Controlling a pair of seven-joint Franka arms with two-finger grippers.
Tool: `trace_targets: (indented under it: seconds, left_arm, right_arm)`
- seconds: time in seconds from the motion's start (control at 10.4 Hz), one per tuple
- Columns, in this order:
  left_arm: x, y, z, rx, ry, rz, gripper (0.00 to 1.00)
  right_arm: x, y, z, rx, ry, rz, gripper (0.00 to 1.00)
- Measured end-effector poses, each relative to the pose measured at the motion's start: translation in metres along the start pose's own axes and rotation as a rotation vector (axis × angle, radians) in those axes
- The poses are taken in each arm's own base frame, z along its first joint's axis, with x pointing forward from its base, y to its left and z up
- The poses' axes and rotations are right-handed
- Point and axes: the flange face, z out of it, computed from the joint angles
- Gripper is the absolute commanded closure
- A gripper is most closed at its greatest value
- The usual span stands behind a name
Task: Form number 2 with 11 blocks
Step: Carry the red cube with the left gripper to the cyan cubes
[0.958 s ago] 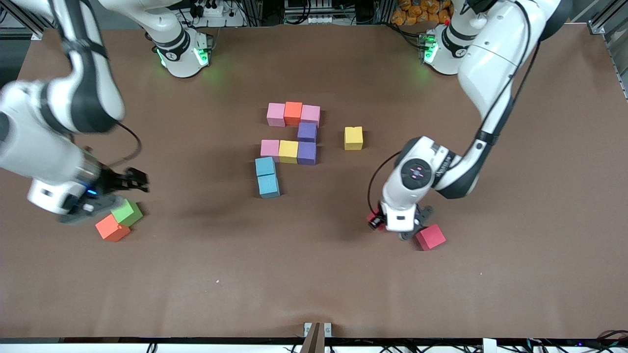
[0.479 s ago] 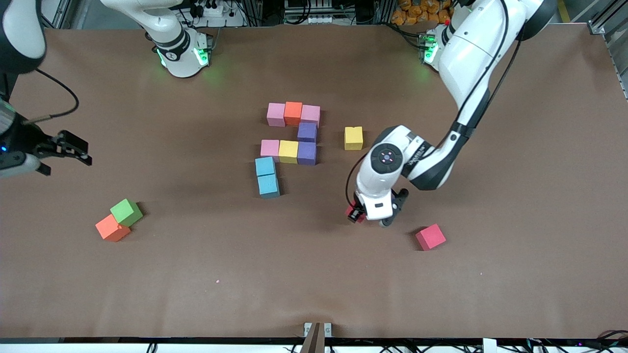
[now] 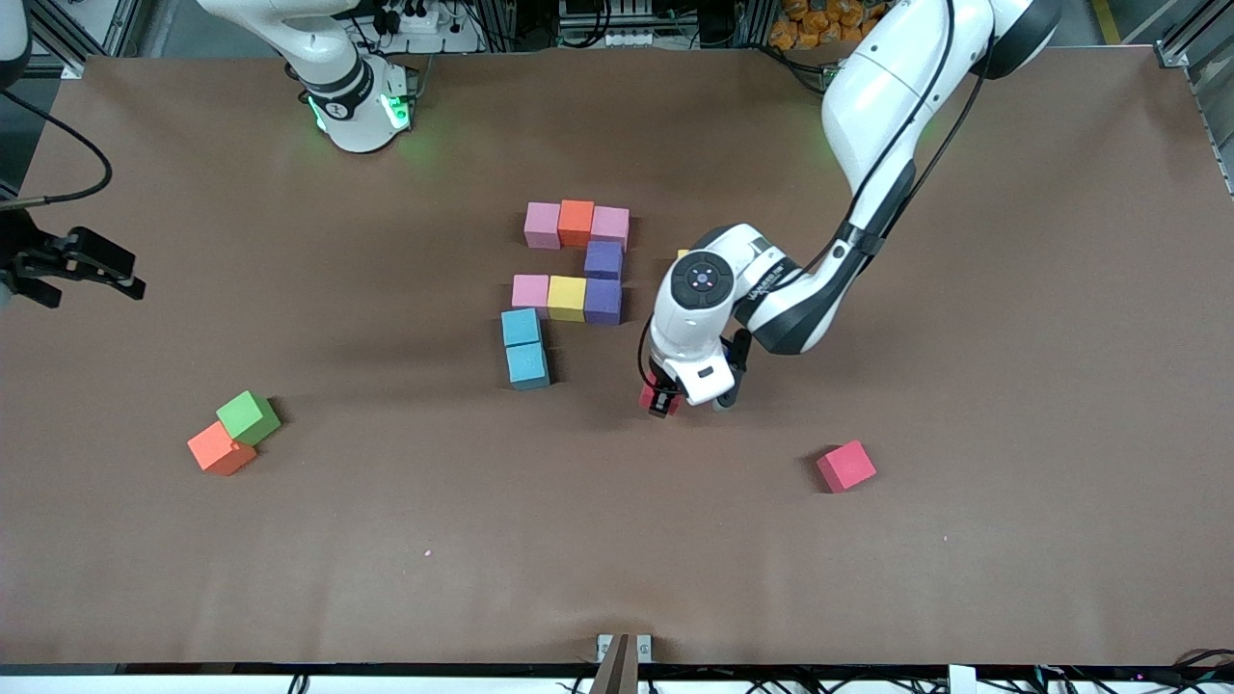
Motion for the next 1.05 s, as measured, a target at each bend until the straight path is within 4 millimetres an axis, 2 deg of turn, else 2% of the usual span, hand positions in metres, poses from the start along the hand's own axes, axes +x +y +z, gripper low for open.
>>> trace_targets:
  seconds: [0.29,0.77,0.86,1.05]
  left_arm:
    - [-0.011,0.003,0.008,0.033,-0.015,-0.146,0.68]
    - [-0.038,-0.005,0.02,0.076,-0.053,-0.24,0.68]
    - [-0.045,-0.006,0.024,0.077,-0.053,-0.251,0.68]
    - [-0.054,-0.005,0.028,0.071,-0.061,-0.255,0.68]
  right_arm:
    - [-0.002,0.018,-0.007,-0.005,0.012,0.056,0.0]
    - [-0.004,0.02,-0.015,-0.014,0.009,0.118,0.0]
    - [-0.003,0.017,-0.016,-0.041,0.008,0.122,0.0]
    - [0.001,-0.013,-0.018,-0.085,0.013,0.126,0.0]
